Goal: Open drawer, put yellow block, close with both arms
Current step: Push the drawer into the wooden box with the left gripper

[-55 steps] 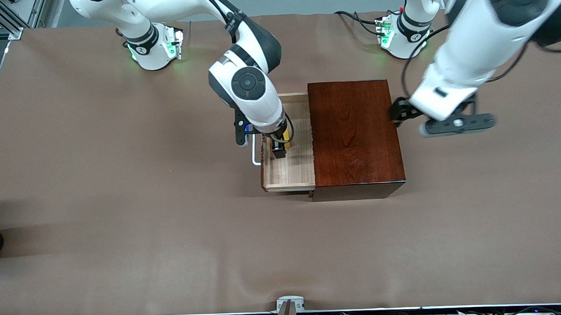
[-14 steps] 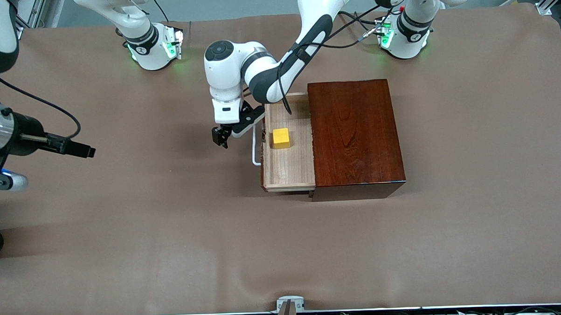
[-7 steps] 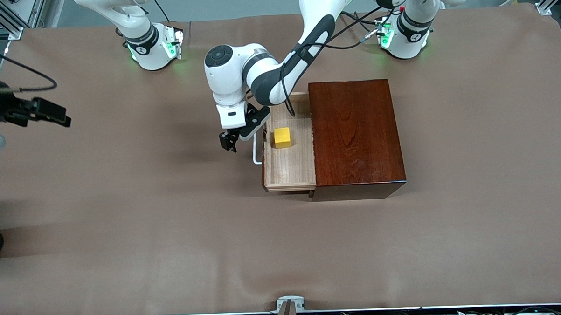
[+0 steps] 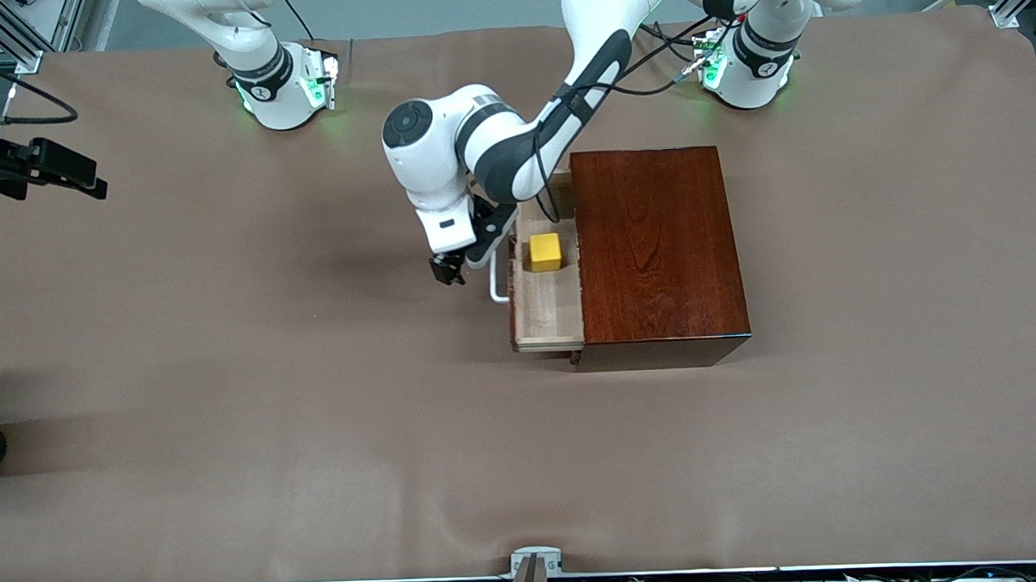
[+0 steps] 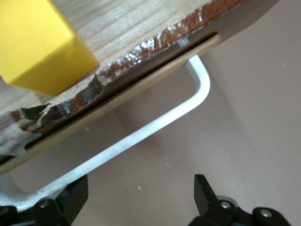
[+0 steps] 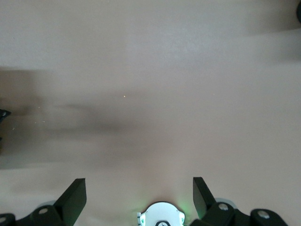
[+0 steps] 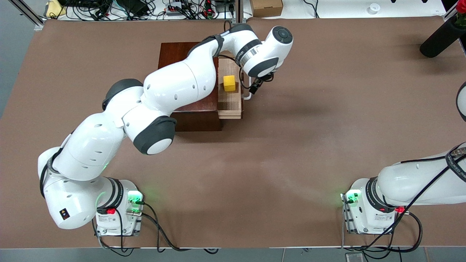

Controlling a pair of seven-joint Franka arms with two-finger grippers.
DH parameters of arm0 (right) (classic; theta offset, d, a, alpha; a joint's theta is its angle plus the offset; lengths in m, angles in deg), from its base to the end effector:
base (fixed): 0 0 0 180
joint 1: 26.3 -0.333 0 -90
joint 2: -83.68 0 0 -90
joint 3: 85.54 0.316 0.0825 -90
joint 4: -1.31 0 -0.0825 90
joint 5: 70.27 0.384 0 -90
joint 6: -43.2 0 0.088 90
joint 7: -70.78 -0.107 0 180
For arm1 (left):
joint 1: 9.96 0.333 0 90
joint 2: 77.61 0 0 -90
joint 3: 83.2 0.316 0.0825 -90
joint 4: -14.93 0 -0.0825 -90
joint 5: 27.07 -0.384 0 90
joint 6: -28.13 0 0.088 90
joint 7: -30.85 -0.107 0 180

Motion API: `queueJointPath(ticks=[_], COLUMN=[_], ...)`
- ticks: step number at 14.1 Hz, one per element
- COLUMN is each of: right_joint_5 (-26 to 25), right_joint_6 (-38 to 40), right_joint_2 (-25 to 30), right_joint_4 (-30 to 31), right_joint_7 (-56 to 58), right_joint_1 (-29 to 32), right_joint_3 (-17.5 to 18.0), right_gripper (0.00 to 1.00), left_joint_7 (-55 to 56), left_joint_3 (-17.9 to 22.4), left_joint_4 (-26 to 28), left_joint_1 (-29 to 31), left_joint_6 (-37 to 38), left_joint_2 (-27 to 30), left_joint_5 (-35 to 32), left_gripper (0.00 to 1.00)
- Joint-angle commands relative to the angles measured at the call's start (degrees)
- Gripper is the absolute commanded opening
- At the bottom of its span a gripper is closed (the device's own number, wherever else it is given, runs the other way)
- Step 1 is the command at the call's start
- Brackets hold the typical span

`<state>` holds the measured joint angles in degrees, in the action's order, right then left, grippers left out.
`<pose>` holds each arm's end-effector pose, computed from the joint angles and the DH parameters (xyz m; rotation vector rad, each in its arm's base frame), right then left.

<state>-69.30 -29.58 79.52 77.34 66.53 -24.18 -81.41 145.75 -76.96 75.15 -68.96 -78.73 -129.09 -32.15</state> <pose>0.5426 0.0193 0.6716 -3.1199 0.0546 0.2033 0.4462 -0.6212 0.2891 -2.6501 -1.4786 -0.2450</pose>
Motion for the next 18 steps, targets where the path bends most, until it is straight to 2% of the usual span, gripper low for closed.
queueJointPath(ticks=[1, 4, 7, 13, 18], right_joint_5=[-0.27, -0.36, -0.53, -0.53, -0.36], right_joint_6=[-5.26, -6.59, -6.06, -4.57, -4.74], right_joint_2=[5.83, 5.75, 5.75, 6.01, 5.31], right_joint_4=[9.38, 10.45, 10.36, 10.45, 7.64], right_joint_7=[2.92, 9.95, 10.32, 10.49, 9.62], right_joint_1=[0.87, 3.06, 3.33, 3.59, 3.15], right_joint_3=[0.62, 0.53, 0.62, 0.70, 0.97], right_gripper=[1.00, 1.00, 1.00, 1.00, 1.00], left_joint_7=[-0.65, -0.56, 0.92, 2.87, 2.26], left_joint_3=[0.61, 1.49, 1.84, 2.72, 3.07], left_joint_4=[1.83, 1.83, 2.01, 2.18, 1.83], left_joint_1=[0.55, 0.64, 0.55, 2.22, 2.84], left_joint_6=[9.02, 13.68, 17.29, 18.78, 20.64], left_joint_2=[2.09, 2.79, 2.79, 3.40, 4.02], left_joint_5=[-0.46, -0.46, -0.63, -0.72, -0.72], left_gripper=[1.00, 1.00, 1.00, 1.00, 1.00])
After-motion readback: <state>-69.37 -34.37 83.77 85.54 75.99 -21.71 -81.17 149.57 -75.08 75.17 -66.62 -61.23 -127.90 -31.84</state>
